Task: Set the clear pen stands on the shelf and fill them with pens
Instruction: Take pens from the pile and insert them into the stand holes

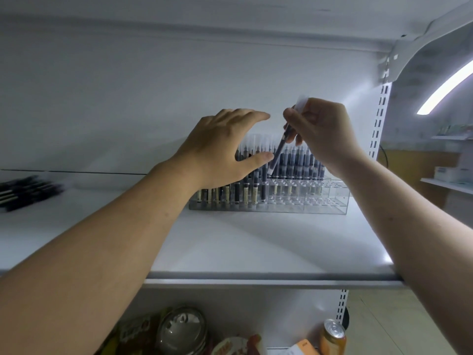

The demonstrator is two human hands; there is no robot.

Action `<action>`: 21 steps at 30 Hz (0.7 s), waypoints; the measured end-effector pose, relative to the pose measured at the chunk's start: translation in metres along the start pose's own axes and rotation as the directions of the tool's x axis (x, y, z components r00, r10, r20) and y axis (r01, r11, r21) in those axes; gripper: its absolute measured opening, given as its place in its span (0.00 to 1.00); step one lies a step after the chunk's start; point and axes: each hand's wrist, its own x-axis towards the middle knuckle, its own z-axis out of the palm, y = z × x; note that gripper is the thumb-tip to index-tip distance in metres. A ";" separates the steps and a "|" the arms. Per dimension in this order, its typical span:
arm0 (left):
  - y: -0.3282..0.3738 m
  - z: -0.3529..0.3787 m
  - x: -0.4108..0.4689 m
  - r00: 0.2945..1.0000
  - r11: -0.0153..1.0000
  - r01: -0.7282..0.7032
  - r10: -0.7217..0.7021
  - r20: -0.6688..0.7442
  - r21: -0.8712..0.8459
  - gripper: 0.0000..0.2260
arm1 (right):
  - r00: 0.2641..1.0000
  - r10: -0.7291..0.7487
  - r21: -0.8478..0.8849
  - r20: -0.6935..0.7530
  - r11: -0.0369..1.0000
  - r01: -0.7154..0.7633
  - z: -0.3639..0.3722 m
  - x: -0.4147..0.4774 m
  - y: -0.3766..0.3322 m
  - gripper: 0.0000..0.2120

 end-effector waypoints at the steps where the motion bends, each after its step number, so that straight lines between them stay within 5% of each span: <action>1: 0.000 0.000 0.000 1.000 1.000 0.009 -0.009 0.005 -0.001 0.33 | 1.000 0.002 -0.020 0.022 1.000 -0.002 0.001 -0.001 0.000 0.11; 21: -0.001 0.000 0.000 0.996 0.995 0.089 -0.088 0.033 -0.047 0.34 | 0.907 0.226 -0.294 0.356 0.948 -0.120 0.022 -0.016 -0.002 0.07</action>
